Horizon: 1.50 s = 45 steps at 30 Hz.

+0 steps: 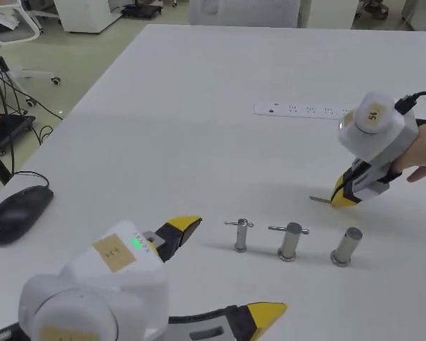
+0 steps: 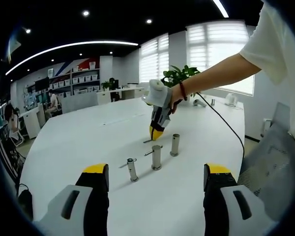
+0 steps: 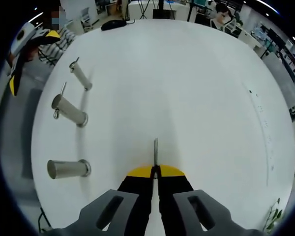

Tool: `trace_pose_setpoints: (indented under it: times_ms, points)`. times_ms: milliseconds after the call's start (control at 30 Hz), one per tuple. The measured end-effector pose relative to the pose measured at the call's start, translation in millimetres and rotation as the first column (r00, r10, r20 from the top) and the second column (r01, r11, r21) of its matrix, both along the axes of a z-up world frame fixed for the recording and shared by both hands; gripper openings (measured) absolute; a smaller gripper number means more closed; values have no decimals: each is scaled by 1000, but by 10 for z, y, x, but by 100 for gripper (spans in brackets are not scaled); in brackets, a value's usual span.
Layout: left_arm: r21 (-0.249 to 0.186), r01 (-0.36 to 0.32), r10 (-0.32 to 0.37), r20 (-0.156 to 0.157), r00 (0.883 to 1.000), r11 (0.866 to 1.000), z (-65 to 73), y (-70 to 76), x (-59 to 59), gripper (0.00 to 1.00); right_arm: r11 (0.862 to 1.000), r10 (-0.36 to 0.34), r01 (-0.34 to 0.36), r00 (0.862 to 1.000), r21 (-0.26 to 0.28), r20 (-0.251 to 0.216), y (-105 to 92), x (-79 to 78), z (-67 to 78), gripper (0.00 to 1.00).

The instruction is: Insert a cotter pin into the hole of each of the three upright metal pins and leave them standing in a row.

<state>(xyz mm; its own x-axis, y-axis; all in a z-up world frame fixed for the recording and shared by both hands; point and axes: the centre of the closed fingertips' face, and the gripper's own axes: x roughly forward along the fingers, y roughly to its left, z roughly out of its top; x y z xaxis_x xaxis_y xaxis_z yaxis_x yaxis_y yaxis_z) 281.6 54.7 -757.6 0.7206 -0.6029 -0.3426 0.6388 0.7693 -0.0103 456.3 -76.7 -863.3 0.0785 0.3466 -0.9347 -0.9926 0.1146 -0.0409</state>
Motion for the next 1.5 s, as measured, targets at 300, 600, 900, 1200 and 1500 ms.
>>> trace_pose_setpoints:
  times_ms: [300, 600, 900, 1200, 1500]
  points:
    - [-6, 0, 0, -7, 1000, 1000, 11, 11, -7, 75, 1000, -7, 7, 998, 8, 62, 5, 62, 96, 3]
    - [-14, 7, -7, -3, 1000, 1000, 55, -12, 1, 74, 999, 5, -10, 990, 35, 139, 32, 59, 354, 3]
    - [-59, 22, -22, -10, 1000, 998, 153, -48, 36, 71, 994, 25, -49, 970, 95, 243, 155, -105, 787, 3]
    - [-68, 39, -39, -1, 999, 997, 253, -101, 62, 68, 979, 73, -125, 953, 162, 295, 357, -481, 1077, 3]
    - [-105, 39, -42, -26, 999, 994, 274, -140, 23, 63, 965, 124, -186, 946, 187, 300, 479, -803, 1131, 3]
